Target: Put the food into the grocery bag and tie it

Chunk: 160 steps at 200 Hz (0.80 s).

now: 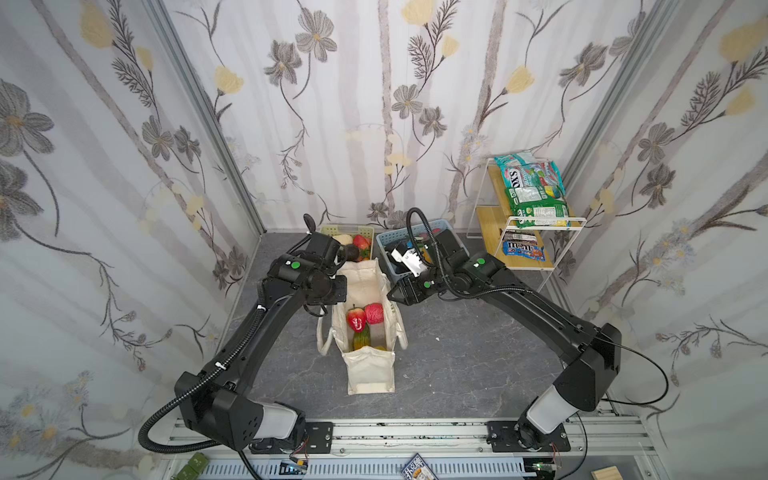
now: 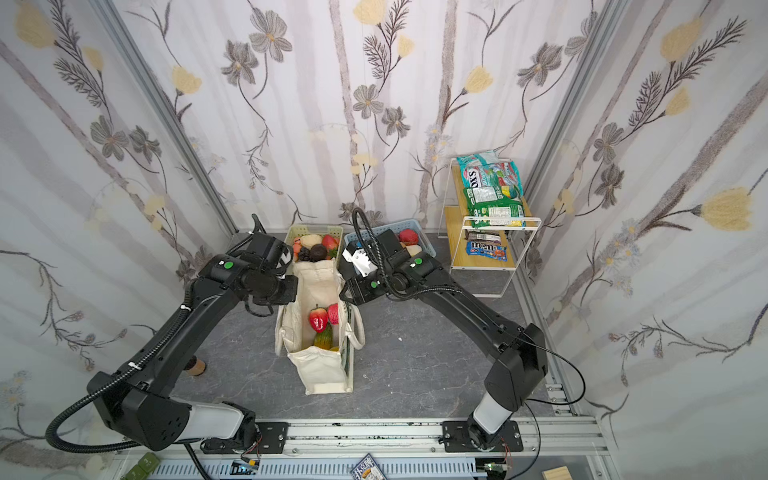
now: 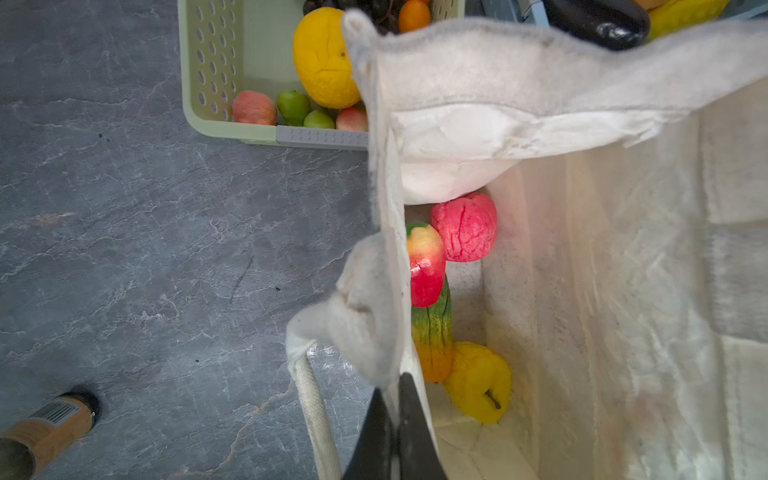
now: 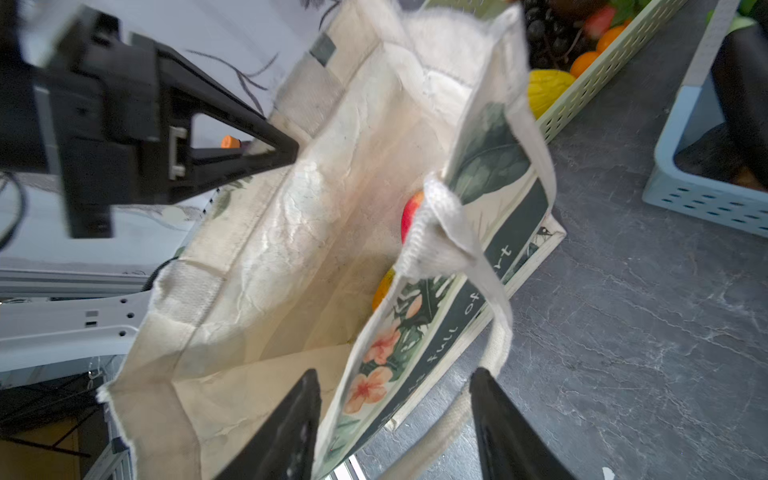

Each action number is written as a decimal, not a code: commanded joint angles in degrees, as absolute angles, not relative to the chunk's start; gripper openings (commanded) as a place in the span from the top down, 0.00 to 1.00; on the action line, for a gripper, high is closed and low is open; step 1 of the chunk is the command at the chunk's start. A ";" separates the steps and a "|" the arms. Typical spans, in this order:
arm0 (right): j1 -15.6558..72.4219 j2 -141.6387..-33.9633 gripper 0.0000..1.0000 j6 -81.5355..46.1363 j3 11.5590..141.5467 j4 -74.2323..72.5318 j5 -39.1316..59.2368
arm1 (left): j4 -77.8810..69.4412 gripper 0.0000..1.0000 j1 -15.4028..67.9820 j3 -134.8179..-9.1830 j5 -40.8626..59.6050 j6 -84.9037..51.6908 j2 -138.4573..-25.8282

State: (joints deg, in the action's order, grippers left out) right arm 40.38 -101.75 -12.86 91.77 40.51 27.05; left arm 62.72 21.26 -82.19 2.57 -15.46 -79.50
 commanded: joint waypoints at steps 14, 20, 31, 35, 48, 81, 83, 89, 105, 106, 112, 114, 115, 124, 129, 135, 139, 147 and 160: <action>34.19 -97.59 0.35 -10.82 91.46 39.61 30.91 | 61.00 1.00 20.52 -81.92 1.80 -16.06 -79.46; 32.87 -97.26 0.34 -11.25 91.25 39.43 29.72 | 60.84 1.00 20.40 -81.90 2.18 -16.16 -79.40; 30.42 -97.44 0.34 -11.90 91.39 38.83 26.67 | 60.37 1.00 20.39 -81.66 3.08 -16.17 -79.37; 29.82 -97.82 0.35 -11.87 91.60 38.59 25.35 | 60.11 1.00 20.39 -81.59 3.38 -16.25 -79.32; 28.13 -100.20 0.34 -11.65 92.98 38.25 21.00 | 59.22 1.00 20.31 -80.98 4.28 -16.35 -79.10; 25.78 -109.72 0.35 -8.23 100.85 38.42 12.56 | 57.08 1.00 20.31 -79.30 7.51 -17.50 -79.10; 25.69 -110.38 0.35 -7.90 101.30 38.48 12.28 | 56.94 1.00 20.30 -79.31 7.55 -17.56 -79.06; 25.34 -112.16 0.35 -6.93 102.97 38.49 11.76 | 56.67 1.00 20.31 -79.15 7.65 -17.87 -79.01; 25.14 -117.01 0.35 -5.01 107.37 38.46 10.11 | 55.92 1.00 20.30 -79.11 8.06 -18.26 -79.01; 25.14 -117.35 0.35 -4.88 107.65 38.48 10.02 | 55.91 1.00 20.30 -79.15 8.07 -18.27 -79.01; 25.14 -119.24 0.36 -4.09 109.58 38.59 9.60 | 55.77 1.00 20.35 -79.19 8.29 -18.43 -79.06; 25.11 -119.79 0.36 -3.88 110.08 38.67 9.59 | 55.69 1.00 20.31 -79.23 8.38 -18.50 -79.07; 25.13 -120.01 0.36 -3.74 110.41 38.67 9.58 | 55.66 1.00 20.31 -79.26 8.41 -18.52 -79.09; 25.14 -122.33 0.36 -2.76 112.81 38.64 9.53 | 55.51 1.00 20.30 -79.30 8.79 -18.71 -79.04; 25.22 -123.67 0.36 -2.37 114.22 38.79 9.45 | 55.38 1.00 20.30 -79.25 8.87 -18.79 -79.01; 25.22 -125.01 0.36 -1.92 115.92 38.97 9.34 | 55.29 1.00 20.30 -79.20 9.04 -18.81 -78.97; 25.27 -125.76 0.36 -1.74 116.70 39.08 9.25 | 55.28 1.00 20.30 -79.19 9.14 -18.81 -78.88; 25.31 -127.67 0.36 -1.56 118.73 39.61 9.29 | 55.37 1.00 20.31 -79.19 9.21 -18.83 -78.88; 25.59 -130.05 0.36 -1.15 120.93 39.65 9.94 | 55.28 1.00 20.32 -79.20 9.56 -18.96 -78.88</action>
